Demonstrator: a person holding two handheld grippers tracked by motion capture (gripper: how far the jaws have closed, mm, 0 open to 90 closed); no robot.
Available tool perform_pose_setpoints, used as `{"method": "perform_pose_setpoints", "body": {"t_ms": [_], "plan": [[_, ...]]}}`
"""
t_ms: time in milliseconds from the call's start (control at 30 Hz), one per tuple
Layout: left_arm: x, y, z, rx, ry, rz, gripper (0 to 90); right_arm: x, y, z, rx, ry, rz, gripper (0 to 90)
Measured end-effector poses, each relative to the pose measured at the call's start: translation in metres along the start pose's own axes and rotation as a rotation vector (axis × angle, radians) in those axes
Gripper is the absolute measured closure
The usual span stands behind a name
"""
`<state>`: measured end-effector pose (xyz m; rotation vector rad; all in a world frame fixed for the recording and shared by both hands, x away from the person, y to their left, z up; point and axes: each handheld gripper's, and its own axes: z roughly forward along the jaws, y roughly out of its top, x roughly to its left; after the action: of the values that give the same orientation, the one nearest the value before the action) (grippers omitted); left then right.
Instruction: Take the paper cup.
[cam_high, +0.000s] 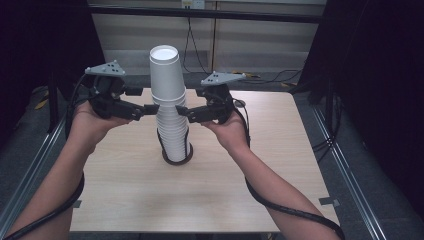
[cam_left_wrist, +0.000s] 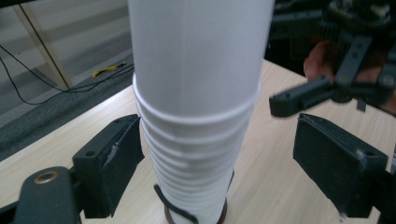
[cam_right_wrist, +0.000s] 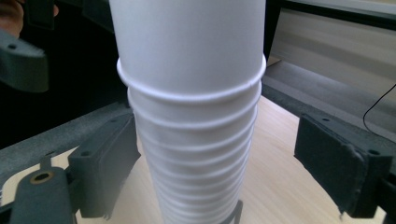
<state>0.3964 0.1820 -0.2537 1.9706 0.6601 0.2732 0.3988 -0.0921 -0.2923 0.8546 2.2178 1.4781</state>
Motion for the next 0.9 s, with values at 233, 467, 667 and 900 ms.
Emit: {"method": "perform_pose_setpoints", "body": {"t_ms": [233,467,667,900], "plan": [[0.008,0.015,0.022,-0.056,0.005,-0.047,15.5,0.007,0.006,0.016,-0.009,0.035,-0.002,13.2],[0.007,0.017,0.037,-0.040,0.026,-0.024,12.0,0.010,0.005,0.025,-0.028,0.021,-0.002,13.4],[0.002,0.017,0.047,-0.054,0.071,0.008,9.7,0.009,0.002,0.027,-0.050,0.020,0.015,13.4],[0.000,0.019,0.049,-0.054,0.093,-0.003,10.5,0.008,0.001,0.028,-0.057,0.021,0.027,13.4]]}}
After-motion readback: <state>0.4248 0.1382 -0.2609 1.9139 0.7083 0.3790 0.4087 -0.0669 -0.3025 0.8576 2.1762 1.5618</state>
